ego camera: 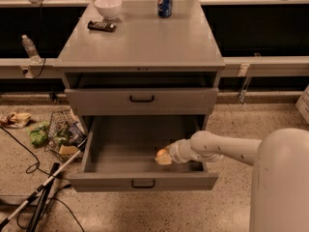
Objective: Place orange into middle drawer
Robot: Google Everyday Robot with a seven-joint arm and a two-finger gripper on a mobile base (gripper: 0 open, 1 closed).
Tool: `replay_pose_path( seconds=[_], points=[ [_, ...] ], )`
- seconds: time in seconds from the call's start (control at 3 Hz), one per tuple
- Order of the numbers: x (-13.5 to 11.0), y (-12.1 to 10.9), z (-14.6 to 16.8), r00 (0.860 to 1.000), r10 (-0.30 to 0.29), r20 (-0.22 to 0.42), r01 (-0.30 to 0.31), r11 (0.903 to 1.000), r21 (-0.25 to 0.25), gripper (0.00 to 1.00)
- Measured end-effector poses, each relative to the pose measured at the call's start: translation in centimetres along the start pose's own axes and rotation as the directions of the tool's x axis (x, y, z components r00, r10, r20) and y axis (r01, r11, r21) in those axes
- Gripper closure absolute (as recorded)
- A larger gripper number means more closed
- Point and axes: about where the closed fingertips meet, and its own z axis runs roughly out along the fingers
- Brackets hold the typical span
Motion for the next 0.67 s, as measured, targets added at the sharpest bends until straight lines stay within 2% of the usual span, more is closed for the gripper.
replay_pose_path(
  seconds=[0.33, 0.67],
  points=[
    [-1.9, 1.0, -1.9, 0.998, -0.053, 0.026, 0.053, 0.9986, 0.002, 0.12],
    [-4.7, 2.9, -4.6, 0.993, -0.109, 0.042, 0.111, 0.9935, -0.028, 0.00]
  ],
)
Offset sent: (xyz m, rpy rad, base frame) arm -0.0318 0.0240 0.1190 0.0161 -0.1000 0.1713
